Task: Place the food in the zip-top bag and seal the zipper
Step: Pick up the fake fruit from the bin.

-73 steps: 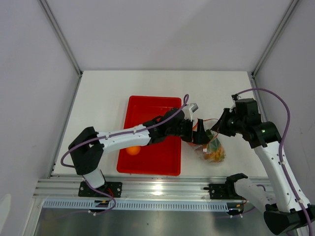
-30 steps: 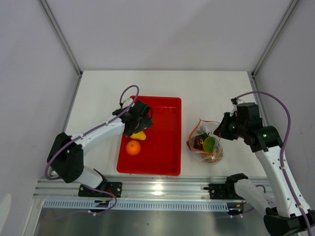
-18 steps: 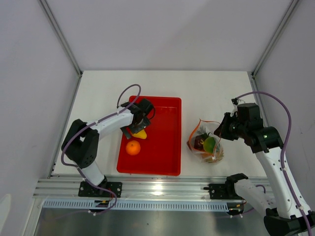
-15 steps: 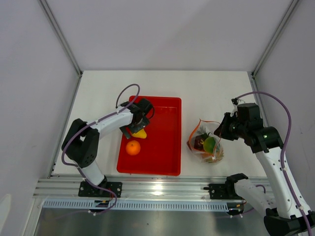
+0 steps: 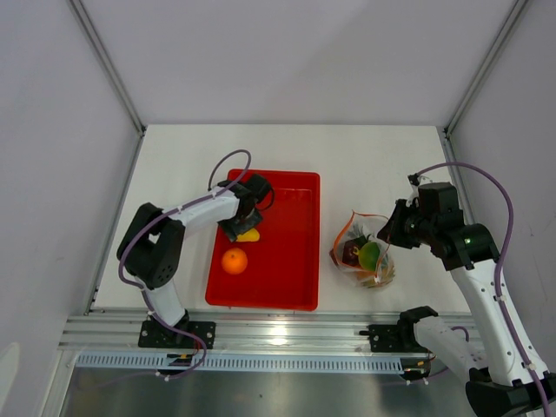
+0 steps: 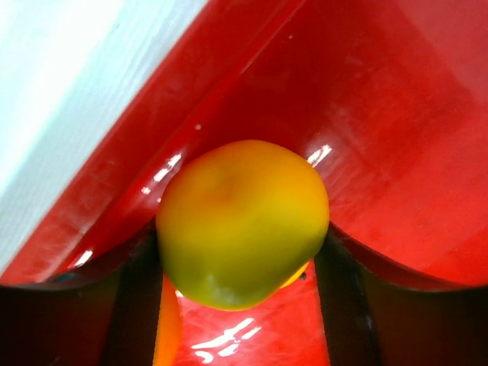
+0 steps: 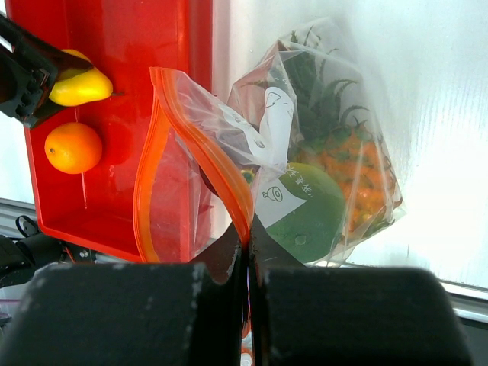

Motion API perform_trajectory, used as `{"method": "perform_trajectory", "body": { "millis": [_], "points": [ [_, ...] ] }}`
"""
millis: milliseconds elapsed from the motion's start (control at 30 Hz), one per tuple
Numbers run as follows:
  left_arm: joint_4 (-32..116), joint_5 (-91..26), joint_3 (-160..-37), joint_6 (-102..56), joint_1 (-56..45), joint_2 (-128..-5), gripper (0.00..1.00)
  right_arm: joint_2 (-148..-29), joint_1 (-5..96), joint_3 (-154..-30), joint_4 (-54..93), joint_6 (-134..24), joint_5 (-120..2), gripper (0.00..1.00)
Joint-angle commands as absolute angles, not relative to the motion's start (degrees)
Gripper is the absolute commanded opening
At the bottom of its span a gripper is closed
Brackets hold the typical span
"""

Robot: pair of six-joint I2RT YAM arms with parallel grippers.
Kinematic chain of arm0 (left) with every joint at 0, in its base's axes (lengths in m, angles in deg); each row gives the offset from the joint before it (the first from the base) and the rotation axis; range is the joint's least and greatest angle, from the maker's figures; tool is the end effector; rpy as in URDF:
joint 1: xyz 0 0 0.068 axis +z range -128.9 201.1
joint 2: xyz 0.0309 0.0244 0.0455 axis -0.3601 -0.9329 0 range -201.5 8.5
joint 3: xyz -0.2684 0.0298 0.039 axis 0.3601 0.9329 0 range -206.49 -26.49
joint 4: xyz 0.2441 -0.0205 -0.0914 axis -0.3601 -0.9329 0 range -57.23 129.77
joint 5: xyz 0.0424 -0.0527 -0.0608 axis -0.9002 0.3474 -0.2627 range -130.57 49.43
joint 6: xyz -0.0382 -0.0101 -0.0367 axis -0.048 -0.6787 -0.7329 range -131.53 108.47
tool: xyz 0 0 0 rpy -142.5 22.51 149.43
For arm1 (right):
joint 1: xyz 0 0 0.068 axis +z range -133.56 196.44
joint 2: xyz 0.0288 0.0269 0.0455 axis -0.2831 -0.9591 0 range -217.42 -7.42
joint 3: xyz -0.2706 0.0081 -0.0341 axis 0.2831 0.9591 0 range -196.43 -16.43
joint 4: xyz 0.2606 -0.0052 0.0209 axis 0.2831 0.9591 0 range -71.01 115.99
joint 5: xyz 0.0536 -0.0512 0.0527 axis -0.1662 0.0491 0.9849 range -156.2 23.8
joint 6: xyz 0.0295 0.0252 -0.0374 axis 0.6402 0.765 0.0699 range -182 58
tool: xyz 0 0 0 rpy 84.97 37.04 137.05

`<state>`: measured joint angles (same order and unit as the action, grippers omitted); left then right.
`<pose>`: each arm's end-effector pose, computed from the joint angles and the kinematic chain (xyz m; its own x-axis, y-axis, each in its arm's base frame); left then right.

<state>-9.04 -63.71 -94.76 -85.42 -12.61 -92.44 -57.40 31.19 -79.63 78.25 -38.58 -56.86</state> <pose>0.2776 -0.1686 0.1853 -0.6723 -0.6135 -0.4143 -0.6621 0.7487 -0.0343 0.1443 0.0439 0.3516 -0.7819 0.1997 -0.5905 -0.0539 0.9221 0.3832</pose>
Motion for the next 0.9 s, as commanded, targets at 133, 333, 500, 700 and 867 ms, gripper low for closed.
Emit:
{"method": "perform_trajectory", "body": {
  "millis": [133,333,500,700,867],
  "points": [
    [2.3,-63.0,-92.1,-74.0,-13.4,-84.9,0.19,-57.3,31.0,-80.3,77.4,-39.2,-57.3,0.0],
    [25.1,-56.1,-82.2,-57.7,-18.3,-72.1,0.01,-57.8,31.0,-81.7,77.5,-39.0,-56.7,0.0],
    [35.4,-47.1,-81.2,-48.5,-22.6,-64.5,0.01,-58.0,31.0,-81.7,77.6,-38.9,-56.8,0.0],
    [42.8,-36.4,-85.6,-42.7,-28.8,-63.6,0.01,-57.9,31.1,-81.6,77.3,-38.2,-55.4,0.0],
    [52.2,-28.2,-85.9,-41.1,-32.9,-63.9,0.01,-58.1,31.1,-82.3,76.9,-37.4,-54.6,0.0]
  ]
}}
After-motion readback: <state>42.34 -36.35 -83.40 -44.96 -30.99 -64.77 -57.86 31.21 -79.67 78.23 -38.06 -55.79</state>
